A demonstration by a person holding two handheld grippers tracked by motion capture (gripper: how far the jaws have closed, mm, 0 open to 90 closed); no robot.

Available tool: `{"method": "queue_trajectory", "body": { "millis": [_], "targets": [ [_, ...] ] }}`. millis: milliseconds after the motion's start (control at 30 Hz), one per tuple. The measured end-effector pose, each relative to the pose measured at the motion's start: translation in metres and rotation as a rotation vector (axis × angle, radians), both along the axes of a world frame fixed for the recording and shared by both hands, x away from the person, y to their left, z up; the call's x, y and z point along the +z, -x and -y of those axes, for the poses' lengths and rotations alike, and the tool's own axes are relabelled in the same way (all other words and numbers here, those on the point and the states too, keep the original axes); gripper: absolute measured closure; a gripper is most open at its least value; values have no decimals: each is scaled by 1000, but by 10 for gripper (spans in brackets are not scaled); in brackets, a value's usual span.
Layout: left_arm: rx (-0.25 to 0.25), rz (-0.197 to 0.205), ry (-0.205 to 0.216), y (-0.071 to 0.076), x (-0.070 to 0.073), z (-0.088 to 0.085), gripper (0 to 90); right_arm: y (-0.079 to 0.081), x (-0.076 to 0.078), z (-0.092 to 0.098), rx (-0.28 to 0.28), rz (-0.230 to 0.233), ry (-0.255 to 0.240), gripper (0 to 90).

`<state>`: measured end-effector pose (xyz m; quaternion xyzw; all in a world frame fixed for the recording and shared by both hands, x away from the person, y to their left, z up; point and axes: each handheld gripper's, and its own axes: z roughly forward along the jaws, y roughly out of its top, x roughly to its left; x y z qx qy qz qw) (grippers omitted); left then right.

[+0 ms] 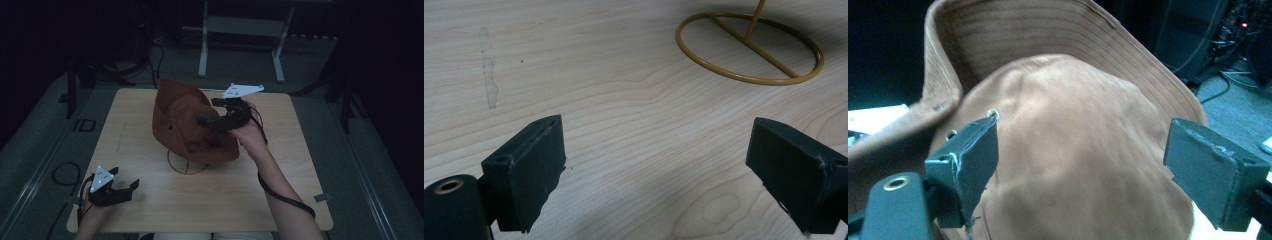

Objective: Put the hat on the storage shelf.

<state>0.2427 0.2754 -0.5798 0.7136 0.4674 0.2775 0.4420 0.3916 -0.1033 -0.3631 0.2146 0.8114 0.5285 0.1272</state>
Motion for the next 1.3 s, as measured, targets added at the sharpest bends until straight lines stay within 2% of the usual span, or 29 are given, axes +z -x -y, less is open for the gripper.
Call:
{"method": "queue_trajectory", "body": {
  "millis": [333,567,700,867,1167,1300],
  "targets": [
    [1,-1,2,0,0,0,98,6,-8,38,-57,18,8,142],
    [5,0,-1,1,-1,0,98,5,-20,63,-102,3,4,142],
    [4,0,0,0,-1,0,98,6,-30,78,-130,-6,2,147],
    [-3,-3,-19,0,-1,2,98,7,-44,94,-163,-6,8,148],
    [0,-5,-12,0,-1,2,98,9,-71,118,-212,-19,58,147],
    [-2,-4,-12,0,-1,2,98,9,-84,129,-234,-35,59,148]
  ]
}}
